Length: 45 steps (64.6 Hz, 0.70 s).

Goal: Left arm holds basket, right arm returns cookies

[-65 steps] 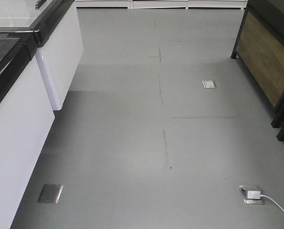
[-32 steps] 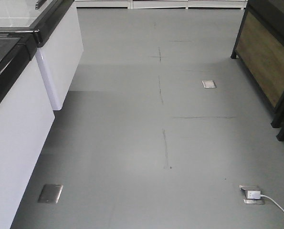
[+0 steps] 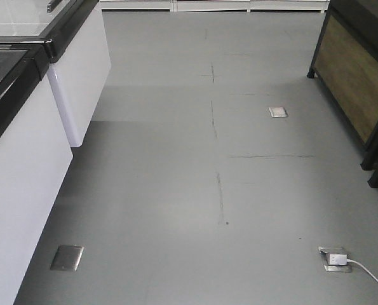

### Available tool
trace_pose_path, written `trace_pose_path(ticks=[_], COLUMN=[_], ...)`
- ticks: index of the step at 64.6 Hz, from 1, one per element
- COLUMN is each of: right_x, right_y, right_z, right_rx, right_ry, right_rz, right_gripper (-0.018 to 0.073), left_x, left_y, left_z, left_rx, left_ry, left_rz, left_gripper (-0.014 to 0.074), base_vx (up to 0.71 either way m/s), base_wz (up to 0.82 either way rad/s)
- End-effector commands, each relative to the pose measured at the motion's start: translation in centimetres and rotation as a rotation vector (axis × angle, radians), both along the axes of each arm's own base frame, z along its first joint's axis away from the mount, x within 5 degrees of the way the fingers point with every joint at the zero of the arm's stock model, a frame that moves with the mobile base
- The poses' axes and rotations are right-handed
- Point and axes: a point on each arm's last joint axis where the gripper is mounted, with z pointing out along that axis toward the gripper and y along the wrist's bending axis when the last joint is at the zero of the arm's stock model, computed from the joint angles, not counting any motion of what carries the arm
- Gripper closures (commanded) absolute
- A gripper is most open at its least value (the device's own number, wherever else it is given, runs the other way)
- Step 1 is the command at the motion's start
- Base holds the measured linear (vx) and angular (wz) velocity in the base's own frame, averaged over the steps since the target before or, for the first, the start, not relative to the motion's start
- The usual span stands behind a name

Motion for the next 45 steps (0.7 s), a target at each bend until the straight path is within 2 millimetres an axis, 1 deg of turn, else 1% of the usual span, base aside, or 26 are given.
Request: trace_pose_path(ticks=[1,12,18,33,45], right_x=[0.0,0.0,0.0,0.0,0.0], right_y=[-0.1,-0.1,-0.1,-0.1,-0.1], right_z=[0.1,0.1,0.1,0.1,0.1], right_rx=[-0.01,-0.01,-0.01,-0.01,-0.01], right_ry=[-0.066,-0.066,-0.066,-0.066,-0.066], right_rz=[-0.01,-0.01,-0.01,-0.01,-0.01], right_gripper=[0.0569,0.0569,0.0569,0.0569,0.0569], left_x=[-0.2,-0.2,-0.3,-1.0,-2.0], left_y=[0.1,0.1,0.2,0.5,0.7], left_z=[2.2,2.6,3.2,5.5,7.3], left_rx=[-0.016,-0.073,-0.101,-0.106,-0.12], left_ry=[-0.17,-0.212,-0.279,-0.538,-0.737], left_rz=[0.01,0.014,0.018,0.035,0.045], left_gripper=[0.0602,0.0602,0.0602,0.0602,0.0602], base_vx=[0.0,0.0,0.0,0.0,0.0], base_wz=[0.0,0.0,0.0,0.0,0.0])
